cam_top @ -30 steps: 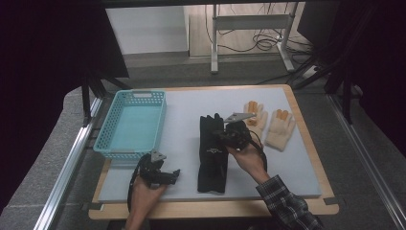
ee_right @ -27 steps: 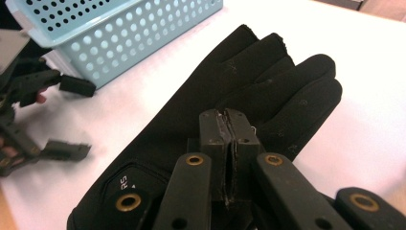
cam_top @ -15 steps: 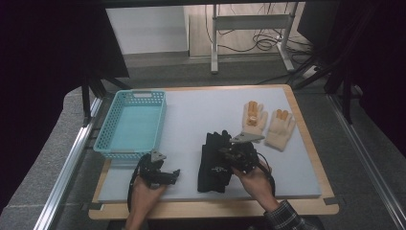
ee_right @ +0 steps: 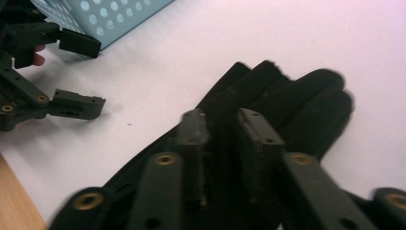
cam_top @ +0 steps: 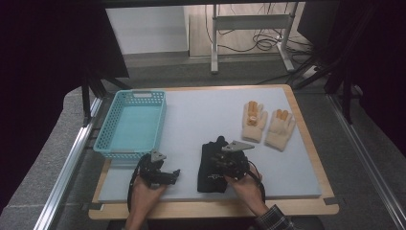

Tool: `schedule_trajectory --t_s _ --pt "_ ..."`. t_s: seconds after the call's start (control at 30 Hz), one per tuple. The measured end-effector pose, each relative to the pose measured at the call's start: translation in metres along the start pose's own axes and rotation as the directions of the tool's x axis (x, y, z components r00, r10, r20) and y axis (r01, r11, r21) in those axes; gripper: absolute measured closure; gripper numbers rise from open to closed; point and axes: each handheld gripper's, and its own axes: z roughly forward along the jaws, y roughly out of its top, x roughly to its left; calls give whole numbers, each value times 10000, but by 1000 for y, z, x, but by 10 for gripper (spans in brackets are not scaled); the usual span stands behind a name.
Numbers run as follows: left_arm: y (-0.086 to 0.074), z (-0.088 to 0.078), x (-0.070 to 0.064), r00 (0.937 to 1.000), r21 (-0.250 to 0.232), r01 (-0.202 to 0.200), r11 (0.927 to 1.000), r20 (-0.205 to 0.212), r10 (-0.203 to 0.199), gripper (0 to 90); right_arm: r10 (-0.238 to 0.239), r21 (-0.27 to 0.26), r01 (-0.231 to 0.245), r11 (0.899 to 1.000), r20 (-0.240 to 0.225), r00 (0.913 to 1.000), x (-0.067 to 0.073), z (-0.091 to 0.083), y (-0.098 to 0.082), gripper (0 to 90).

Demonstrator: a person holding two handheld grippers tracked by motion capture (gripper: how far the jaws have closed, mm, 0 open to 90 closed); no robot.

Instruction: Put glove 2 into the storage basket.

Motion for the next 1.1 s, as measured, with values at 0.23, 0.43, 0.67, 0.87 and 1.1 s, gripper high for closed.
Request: schedule_trajectory --t_s 0.23,0.43,0.67,0.87,1.1 --pt "0 0 0 10000 21 -26 10000 2 26 9 -752 557 780 9954 -508 9959 -12 -1 -1 525" --pt "0 0 0 10000 -3 -2 10000 -4 2 9 -1407 1236 1399 9824 -28 9901 -4 22 -10 783" --pt "0 0 0 10000 26 -22 10000 3 22 9 -511 617 526 9967 -256 9984 -5 5 2 852" --pt "0 0 0 10000 10 -12 10000 2 12 9 -369 129 371 9992 -148 9992 5 -3 16 850" --pt "0 0 0 10000 -19 14 10000 2 -14 9 115 655 -117 9978 32 9999 -3 19 -1 674"
